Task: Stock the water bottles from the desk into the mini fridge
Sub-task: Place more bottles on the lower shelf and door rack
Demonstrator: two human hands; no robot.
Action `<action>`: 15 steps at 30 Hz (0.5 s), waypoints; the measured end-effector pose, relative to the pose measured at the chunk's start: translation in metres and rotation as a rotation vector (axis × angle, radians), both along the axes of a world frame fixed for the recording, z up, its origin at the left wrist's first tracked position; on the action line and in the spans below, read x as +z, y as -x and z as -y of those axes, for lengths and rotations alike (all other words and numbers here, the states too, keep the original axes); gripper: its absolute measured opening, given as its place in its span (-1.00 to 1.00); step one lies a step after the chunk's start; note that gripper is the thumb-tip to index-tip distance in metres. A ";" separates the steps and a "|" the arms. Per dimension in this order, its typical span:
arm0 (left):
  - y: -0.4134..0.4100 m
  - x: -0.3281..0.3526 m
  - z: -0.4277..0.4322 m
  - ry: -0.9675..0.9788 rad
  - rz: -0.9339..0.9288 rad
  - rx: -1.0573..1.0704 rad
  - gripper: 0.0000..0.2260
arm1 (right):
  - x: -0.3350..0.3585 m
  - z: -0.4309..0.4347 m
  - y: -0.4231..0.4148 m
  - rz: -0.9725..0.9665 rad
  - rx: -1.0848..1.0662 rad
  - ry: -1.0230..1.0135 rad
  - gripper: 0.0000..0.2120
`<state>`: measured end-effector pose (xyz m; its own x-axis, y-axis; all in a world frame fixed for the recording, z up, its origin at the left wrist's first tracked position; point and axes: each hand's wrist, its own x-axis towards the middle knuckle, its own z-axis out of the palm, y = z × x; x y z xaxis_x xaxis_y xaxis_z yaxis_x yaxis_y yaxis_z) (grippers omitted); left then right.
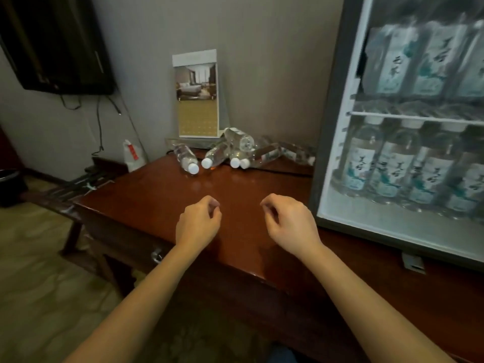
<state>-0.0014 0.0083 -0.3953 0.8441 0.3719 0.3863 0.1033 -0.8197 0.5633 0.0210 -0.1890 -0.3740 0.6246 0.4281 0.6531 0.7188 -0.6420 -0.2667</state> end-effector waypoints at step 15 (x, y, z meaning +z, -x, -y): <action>-0.084 -0.009 -0.082 -0.120 -0.133 0.126 -0.76 | -0.009 -0.133 -0.125 -0.226 0.015 0.201 -0.77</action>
<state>0.0823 0.0907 -0.4047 0.8405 0.4357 0.3220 0.2761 -0.8559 0.4373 0.1459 -0.0562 -0.3828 0.7371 0.5449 0.3998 0.6655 -0.6880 -0.2893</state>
